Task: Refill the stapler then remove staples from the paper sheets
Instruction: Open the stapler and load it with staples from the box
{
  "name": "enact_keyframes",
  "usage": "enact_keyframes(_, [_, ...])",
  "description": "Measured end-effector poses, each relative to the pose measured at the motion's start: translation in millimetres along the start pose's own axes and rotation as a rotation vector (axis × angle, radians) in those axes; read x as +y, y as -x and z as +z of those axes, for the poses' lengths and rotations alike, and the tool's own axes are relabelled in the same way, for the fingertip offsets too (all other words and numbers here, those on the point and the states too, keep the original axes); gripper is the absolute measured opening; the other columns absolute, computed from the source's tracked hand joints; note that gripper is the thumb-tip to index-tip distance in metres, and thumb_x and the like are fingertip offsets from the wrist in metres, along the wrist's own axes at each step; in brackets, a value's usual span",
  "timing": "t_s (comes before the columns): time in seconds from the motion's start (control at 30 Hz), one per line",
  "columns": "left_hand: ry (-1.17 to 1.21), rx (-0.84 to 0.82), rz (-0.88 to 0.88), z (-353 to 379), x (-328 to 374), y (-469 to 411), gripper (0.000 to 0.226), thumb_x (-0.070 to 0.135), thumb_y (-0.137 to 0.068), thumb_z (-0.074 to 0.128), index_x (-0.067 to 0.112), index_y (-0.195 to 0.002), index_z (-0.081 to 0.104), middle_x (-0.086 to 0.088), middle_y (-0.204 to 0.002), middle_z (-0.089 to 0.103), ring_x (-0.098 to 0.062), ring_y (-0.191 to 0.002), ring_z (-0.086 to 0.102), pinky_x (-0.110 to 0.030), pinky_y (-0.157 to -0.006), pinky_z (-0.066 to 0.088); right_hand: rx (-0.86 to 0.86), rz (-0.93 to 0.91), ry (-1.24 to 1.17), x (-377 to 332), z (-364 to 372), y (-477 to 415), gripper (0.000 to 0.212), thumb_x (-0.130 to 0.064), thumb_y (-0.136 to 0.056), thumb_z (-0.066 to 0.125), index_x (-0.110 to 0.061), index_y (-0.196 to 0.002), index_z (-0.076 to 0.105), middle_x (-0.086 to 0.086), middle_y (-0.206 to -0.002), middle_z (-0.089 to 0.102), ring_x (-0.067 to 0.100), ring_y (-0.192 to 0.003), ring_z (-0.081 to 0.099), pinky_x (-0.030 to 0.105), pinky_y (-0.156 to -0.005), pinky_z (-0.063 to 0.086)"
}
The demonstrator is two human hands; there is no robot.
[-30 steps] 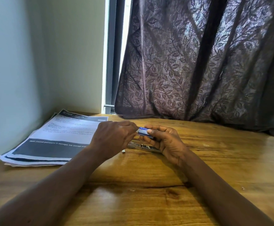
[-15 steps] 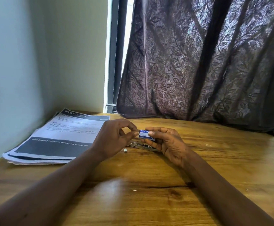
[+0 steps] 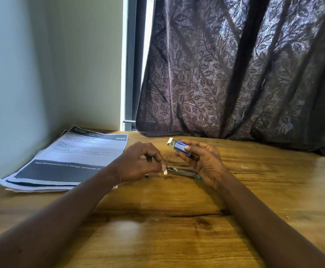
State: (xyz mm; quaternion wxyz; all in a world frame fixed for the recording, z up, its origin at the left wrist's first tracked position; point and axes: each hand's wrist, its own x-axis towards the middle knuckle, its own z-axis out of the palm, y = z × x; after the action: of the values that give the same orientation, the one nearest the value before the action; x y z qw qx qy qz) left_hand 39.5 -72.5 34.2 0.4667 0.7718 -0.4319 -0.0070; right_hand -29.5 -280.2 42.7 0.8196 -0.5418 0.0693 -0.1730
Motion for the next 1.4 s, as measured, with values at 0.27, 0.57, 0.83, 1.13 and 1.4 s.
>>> enact_keyframes(0.27, [-0.201, -0.145, -0.065, 9.7, -3.6, 2.5, 0.006, 0.030, -0.076, 0.087, 0.030, -0.076, 0.082, 0.017, -0.103, 0.064, 0.002, -0.102, 0.059, -0.020, -0.087, 0.047, 0.042, -0.016, -0.017, -0.8, -2.7, 0.0, 0.016, 0.013, -0.088, 0.063, 0.013, -0.104, 0.067, 0.031, -0.105, 0.073, 0.039, -0.089, 0.075, 0.028, -0.066, 0.064])
enact_keyframes(0.57, [-0.294, 0.079, -0.029, -13.1, -9.7, 2.0, 0.007, 0.031, -0.089, 0.075, 0.029, -0.095, 0.079, 0.013, -0.095, 0.071, -0.008, -0.085, 0.058, -0.028, -0.071, 0.045, 0.008, 0.004, 0.023, 0.5, -2.4, 0.6, 0.014, 0.011, -0.089, 0.064, 0.007, -0.101, 0.071, 0.027, -0.102, 0.075, 0.037, -0.088, 0.076, 0.028, -0.067, 0.064])
enact_keyframes(0.83, [-0.564, -0.051, -0.110, -30.0, -11.8, 8.4, 0.024, 0.049, -0.078, 0.082, 0.038, -0.098, 0.071, 0.018, -0.087, 0.067, -0.005, -0.069, 0.055, -0.023, -0.060, 0.036, -0.045, -0.011, 0.089, 6.0, 3.0, 2.4, 0.014, 0.010, -0.090, 0.064, 0.004, -0.101, 0.072, 0.026, -0.103, 0.075, 0.037, -0.090, 0.076, 0.028, -0.069, 0.064])
enact_keyframes(1.13, [-0.502, -0.105, -0.145, -24.0, -8.0, 7.8, 0.015, 0.039, -0.081, 0.083, 0.033, -0.095, 0.081, 0.016, -0.085, 0.072, 0.009, -0.067, 0.059, -0.017, -0.058, 0.036, -0.050, -0.003, 0.096, 6.0, 4.5, 5.2, 0.017, 0.011, -0.089, 0.064, 0.008, -0.105, 0.070, 0.027, -0.103, 0.075, 0.036, -0.088, 0.077, 0.023, -0.062, 0.062])
enact_keyframes(1.4, [-0.294, -0.119, -0.154, -23.0, -13.7, 7.5, 0.010, 0.023, -0.082, 0.084, 0.029, -0.087, 0.077, 0.013, -0.089, 0.074, 0.007, -0.072, 0.061, -0.017, -0.068, 0.045, -0.078, -0.051, 0.144, 5.7, 8.3, 8.5, 0.019, 0.011, -0.089, 0.065, 0.008, -0.107, 0.070, 0.025, -0.105, 0.074, 0.031, -0.088, 0.077, 0.025, -0.068, 0.063])
